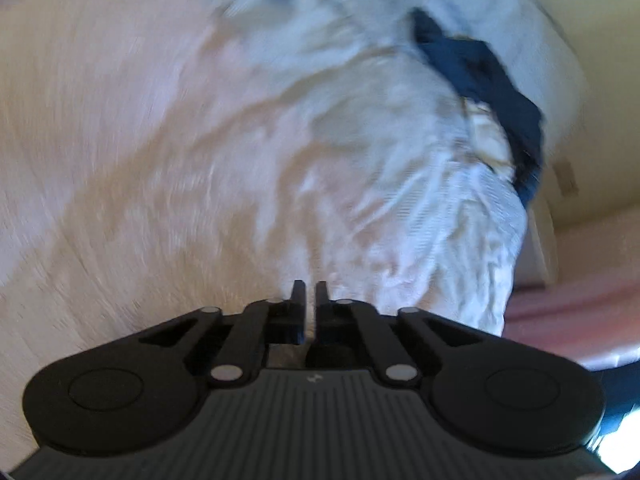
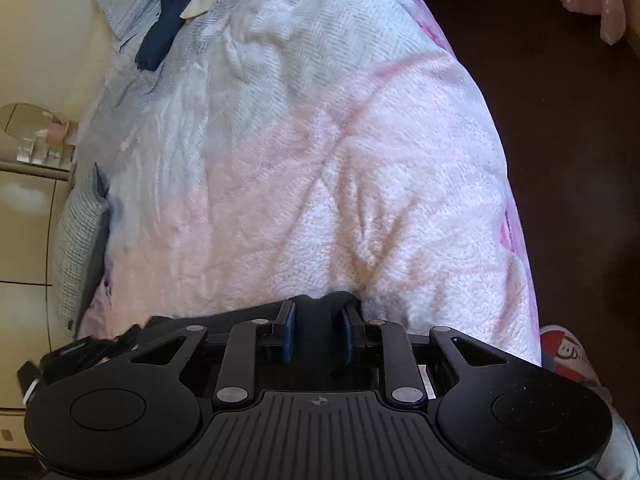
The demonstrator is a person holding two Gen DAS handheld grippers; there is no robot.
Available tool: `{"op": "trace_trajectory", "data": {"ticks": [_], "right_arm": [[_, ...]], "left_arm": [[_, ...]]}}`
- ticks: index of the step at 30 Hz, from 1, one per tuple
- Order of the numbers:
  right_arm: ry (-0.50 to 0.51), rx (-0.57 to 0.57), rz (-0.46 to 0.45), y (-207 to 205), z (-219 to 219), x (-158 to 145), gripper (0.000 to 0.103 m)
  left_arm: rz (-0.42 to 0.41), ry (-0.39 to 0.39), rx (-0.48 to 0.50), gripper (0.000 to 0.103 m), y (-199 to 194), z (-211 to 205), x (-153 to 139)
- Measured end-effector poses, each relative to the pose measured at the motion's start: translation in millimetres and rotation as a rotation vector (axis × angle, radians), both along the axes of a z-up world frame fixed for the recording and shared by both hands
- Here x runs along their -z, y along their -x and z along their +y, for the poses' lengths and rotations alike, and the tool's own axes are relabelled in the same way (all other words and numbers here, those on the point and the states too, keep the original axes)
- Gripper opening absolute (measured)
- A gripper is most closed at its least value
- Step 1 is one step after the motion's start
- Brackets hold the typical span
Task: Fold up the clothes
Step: 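Lower the folded trousers onto the bed and open both grippers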
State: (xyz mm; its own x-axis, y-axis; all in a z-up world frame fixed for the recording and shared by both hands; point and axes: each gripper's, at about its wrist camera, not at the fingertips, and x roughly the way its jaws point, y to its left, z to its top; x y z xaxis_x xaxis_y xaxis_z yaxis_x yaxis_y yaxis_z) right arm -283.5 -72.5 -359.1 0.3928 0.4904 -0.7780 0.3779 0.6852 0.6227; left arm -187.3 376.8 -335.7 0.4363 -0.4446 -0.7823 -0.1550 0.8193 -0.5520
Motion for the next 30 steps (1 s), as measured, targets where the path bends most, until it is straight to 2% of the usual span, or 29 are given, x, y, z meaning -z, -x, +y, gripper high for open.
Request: {"op": "trace_trajectory", "data": {"ticks": [1, 3, 5, 7, 8, 9, 10, 11, 12, 15, 16, 19, 21, 22, 23, 25, 26, 28, 30], "right_arm": [[0.030, -0.019, -0.024, 0.8, 1.5, -8.4, 0.023], [0.107, -0.056, -0.095, 7.6, 5.5, -26.7, 0.030], [0.137, -0.078, -0.119, 18.4, 12.1, -37.1, 0.039], [0.142, -0.096, -0.121, 29.0, 18.7, -42.8, 0.041], [0.127, -0.100, -0.113, 34.4, 21.2, -41.8, 0.041], [0.128, -0.106, -0.103, 38.5, 24.0, -39.3, 0.041], [0.140, -0.112, -0.094, 41.6, 27.0, -35.6, 0.041], [0.152, -0.119, -0.084, 44.8, 30.0, -31.9, 0.032], [0.158, -0.127, -0.087, 46.2, 32.3, -28.4, 0.019], [0.159, -0.130, -0.091, 44.1, 35.1, -20.1, 0.018], [0.165, -0.132, -0.089, 43.8, 34.9, -21.5, 0.019], [0.197, -0.143, -0.080, 44.5, 33.7, -34.0, 0.023], [0.262, -0.152, -0.099, 46.1, 33.0, -49.7, 0.027], [0.298, -0.155, -0.119, 47.2, 32.7, -58.0, 0.027], [0.334, -0.166, -0.149, 48.1, 34.1, -65.6, 0.027], [0.399, -0.204, -0.226, 48.8, 41.5, -77.9, 0.027], [0.423, -0.230, -0.264, 48.3, 47.8, -81.7, 0.027], [0.472, -0.304, -0.333, 47.6, 65.3, -82.0, 0.027], [0.512, -0.365, -0.367, 47.2, 79.5, -71.2, 0.027]], "left_arm": [[-0.015, -0.008, 0.034, 0.009, 4.2, -0.2, -9.2], [-0.018, -0.016, 0.098, 0.035, 18.0, -4.3, -19.6], [0.012, 0.006, 0.137, 0.040, 36.5, -7.2, -14.7], [0.057, 0.035, 0.154, 0.040, 50.7, -11.5, 1.3], [0.081, 0.047, 0.152, 0.039, 56.0, -15.1, 11.6], [0.091, 0.064, 0.145, 0.032, 60.8, -16.8, 21.3], [0.074, 0.094, 0.141, 0.018, 65.0, -16.9, 28.1], [0.055, 0.118, 0.138, 0.009, 68.9, -16.7, 34.2], [0.027, 0.102, 0.130, 0.009, 71.1, -13.8, 34.2], [-0.029, 0.038, 0.158, 0.011, 73.5, -10.6, 30.8], [-0.041, 0.006, 0.178, 0.011, 74.5, -13.1, 25.2], [-0.105, -0.183, 0.232, 0.017, 80.9, -26.4, -6.9], [-0.156, -0.366, 0.198, 0.010, 87.1, -29.7, -30.8], [-0.170, -0.414, 0.177, 0.008, 89.6, -28.0, -40.6], [-0.190, -0.379, 0.162, 0.007, 92.4, -25.0, -49.9], [-0.183, -0.214, 0.186, 0.003, 94.4, -25.8, -55.3], [-0.187, -0.190, 0.219, 0.002, 95.4, -33.8, -54.3], [-0.228, -0.238, 0.308, 0.002, 98.8, -58.0, -47.7], [-0.245, -0.278, 0.362, 0.002, 96.5, -77.3, -28.0]]}}
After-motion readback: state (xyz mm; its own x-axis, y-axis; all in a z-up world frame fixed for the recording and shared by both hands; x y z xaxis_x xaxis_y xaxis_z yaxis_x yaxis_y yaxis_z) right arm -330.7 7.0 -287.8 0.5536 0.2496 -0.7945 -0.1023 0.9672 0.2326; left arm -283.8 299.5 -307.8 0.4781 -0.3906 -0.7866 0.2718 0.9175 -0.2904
